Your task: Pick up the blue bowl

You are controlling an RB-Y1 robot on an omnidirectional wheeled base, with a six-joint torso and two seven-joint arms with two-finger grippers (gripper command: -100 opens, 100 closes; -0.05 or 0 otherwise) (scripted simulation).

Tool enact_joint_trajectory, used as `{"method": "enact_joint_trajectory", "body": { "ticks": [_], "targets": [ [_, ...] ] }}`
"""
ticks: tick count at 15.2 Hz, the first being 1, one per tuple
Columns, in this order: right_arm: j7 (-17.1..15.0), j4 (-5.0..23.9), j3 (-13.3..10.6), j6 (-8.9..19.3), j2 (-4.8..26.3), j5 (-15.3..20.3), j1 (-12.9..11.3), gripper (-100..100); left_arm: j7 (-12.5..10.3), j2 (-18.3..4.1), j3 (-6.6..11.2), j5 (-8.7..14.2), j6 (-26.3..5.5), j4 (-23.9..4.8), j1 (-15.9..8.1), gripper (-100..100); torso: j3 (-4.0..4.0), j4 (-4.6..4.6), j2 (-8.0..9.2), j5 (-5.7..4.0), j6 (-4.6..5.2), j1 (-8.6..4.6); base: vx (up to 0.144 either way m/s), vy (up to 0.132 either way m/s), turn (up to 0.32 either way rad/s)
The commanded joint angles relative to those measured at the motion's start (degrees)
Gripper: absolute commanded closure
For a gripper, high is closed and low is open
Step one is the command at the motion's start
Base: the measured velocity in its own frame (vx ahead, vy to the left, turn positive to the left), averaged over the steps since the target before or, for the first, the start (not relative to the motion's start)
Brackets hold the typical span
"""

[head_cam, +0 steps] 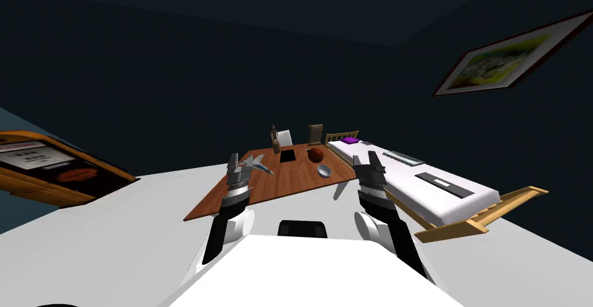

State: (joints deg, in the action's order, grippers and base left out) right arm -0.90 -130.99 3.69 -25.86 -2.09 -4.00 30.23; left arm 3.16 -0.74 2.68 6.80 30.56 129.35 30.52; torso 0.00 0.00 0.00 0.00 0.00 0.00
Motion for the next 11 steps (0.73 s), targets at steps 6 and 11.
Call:
{"method": "enact_joint_trajectory", "body": {
  "ticks": [6,11],
  "targets": [
    [0.4,2.51,-1.46,-0.48,8.18,1.16,1.06,-100,0.0,0.0,-0.01,0.0,0.0,0.0,-0.01,0,0.2,0.07,0.35,0.02,-0.01,0.12,-0.072,0.027,0.096],
    [0.74,4.8,-2.58,-0.69,12.83,2.08,1.93,-100,0.0,0.0,-0.01,0.0,0.0,0.0,-0.02,0,0.21,0.08,0.37,0.03,-0.03,0.12,-0.082,0.035,0.137]
  ]
}}
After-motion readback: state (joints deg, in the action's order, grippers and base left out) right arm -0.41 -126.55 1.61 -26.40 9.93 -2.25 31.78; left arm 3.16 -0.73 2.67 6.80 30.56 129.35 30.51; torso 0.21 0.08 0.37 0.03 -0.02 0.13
